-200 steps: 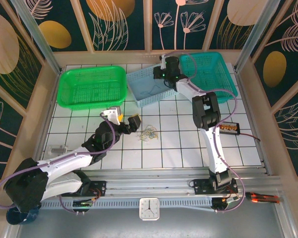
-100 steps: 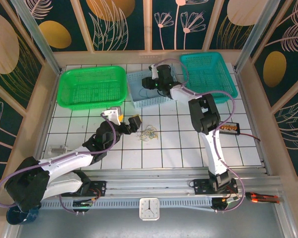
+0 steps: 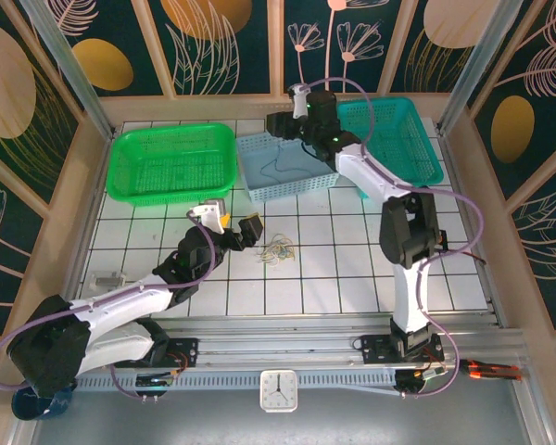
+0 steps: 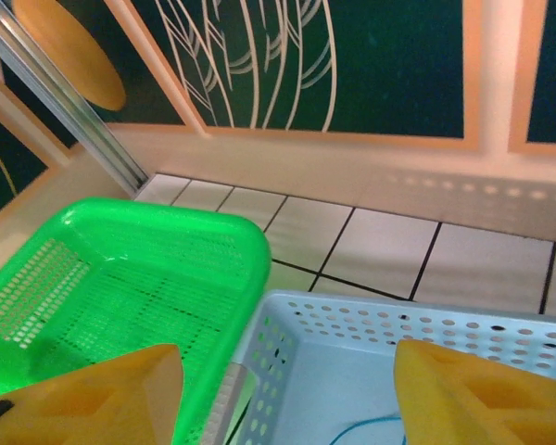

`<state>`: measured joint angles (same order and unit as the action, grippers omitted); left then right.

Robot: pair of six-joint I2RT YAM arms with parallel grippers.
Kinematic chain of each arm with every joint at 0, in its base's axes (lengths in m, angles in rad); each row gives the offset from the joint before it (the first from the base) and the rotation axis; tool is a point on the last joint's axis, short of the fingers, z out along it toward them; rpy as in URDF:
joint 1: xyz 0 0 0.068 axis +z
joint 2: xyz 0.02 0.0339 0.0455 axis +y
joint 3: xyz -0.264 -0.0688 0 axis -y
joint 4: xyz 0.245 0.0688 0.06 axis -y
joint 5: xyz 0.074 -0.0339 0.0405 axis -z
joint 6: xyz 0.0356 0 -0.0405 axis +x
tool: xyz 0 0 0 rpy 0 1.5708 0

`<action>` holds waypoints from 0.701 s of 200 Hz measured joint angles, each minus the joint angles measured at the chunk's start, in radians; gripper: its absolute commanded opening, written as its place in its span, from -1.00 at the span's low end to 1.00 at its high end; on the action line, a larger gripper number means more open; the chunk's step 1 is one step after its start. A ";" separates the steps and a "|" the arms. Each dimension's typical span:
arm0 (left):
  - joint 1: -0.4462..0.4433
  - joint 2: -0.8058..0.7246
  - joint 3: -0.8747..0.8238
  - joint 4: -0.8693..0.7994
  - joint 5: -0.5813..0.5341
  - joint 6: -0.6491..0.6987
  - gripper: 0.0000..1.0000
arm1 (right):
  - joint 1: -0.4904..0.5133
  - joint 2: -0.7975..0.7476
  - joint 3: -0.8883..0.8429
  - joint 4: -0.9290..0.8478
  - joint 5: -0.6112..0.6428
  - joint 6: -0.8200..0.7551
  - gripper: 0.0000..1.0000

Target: Untangle the cables

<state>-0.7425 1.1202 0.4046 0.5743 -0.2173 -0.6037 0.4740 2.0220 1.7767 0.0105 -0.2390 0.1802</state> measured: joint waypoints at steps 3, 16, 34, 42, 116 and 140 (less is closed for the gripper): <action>0.000 0.000 0.000 0.000 0.000 0.000 0.98 | 0.000 -0.018 -0.016 0.000 0.002 0.002 0.24; 0.000 0.000 0.002 0.001 0.005 0.001 0.97 | -0.001 -0.105 -0.101 0.006 0.010 0.020 0.24; 0.000 0.008 0.010 0.001 0.020 0.001 0.98 | -0.001 -0.221 -0.233 0.026 0.022 0.052 0.24; 0.000 0.015 0.015 0.002 0.028 0.000 0.98 | -0.001 -0.267 -0.298 0.034 0.025 0.067 0.24; 0.000 0.098 0.043 -0.035 0.109 -0.042 0.98 | 0.072 -0.534 -0.811 0.084 0.109 0.237 0.30; 0.000 0.142 0.082 -0.112 0.146 -0.084 0.98 | 0.174 -0.580 -0.886 0.084 0.164 0.272 0.43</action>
<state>-0.7425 1.2617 0.4870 0.4622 -0.0715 -0.6872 0.6483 1.4418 0.8906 0.0944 -0.0746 0.4526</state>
